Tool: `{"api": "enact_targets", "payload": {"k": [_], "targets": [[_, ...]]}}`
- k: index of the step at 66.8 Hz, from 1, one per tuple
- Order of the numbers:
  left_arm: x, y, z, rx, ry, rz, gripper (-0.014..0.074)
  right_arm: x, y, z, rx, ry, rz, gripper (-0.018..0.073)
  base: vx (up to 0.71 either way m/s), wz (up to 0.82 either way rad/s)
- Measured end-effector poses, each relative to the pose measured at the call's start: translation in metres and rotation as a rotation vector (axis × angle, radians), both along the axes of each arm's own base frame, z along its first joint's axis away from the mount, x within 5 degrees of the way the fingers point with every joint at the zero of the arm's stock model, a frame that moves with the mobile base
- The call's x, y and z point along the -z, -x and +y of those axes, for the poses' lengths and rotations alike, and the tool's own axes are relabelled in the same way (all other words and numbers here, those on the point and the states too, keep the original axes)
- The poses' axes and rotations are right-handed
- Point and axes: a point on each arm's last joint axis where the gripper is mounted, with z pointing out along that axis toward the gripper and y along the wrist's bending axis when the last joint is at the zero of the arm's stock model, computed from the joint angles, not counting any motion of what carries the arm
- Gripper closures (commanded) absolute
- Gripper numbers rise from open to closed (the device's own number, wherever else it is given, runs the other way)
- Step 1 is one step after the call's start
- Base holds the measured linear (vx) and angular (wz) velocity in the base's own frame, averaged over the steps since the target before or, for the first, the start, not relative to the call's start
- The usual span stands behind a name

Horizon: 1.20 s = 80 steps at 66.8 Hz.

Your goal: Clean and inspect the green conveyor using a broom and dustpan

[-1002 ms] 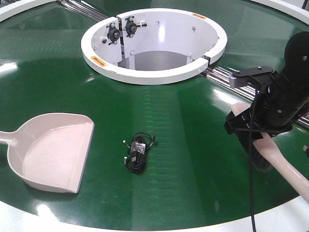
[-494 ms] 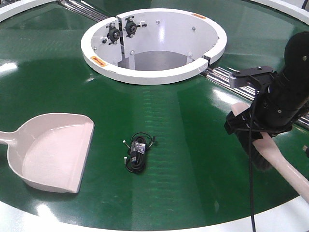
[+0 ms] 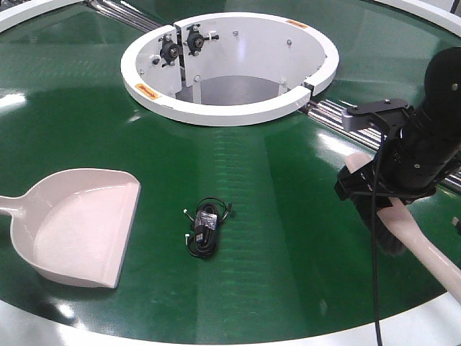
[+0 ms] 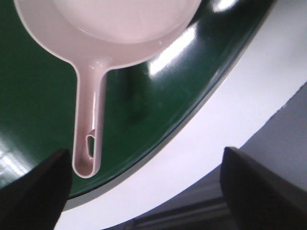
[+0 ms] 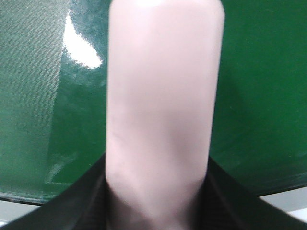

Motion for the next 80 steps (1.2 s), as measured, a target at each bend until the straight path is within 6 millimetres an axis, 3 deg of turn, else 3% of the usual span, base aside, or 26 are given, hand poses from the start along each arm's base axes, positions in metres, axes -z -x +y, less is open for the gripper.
{"api": "enact_targets", "payload": {"k": [16,34,68,80], "targets": [[0.028,-0.060,0.012,-0.042,-0.086,0.110,0.0012,0.000,0.000,0.000,0.000,0.000,0.000,0.0563,0.00,0.00],[0.050,-0.095,0.020,-0.124,-0.102,0.146,0.0012,0.000,0.000,0.000,0.000,0.000,0.000,0.0563,0.00,0.00],[0.084,-0.114,0.040,-0.209,-0.095,0.219,0.0019,0.000,0.000,0.000,0.000,0.000,0.001,0.0563,0.00,0.00],[0.093,-0.120,0.040,-0.203,-0.093,0.210,0.0126,0.000,0.000,0.000,0.000,0.000,0.001,0.0563,0.00,0.00]]}}
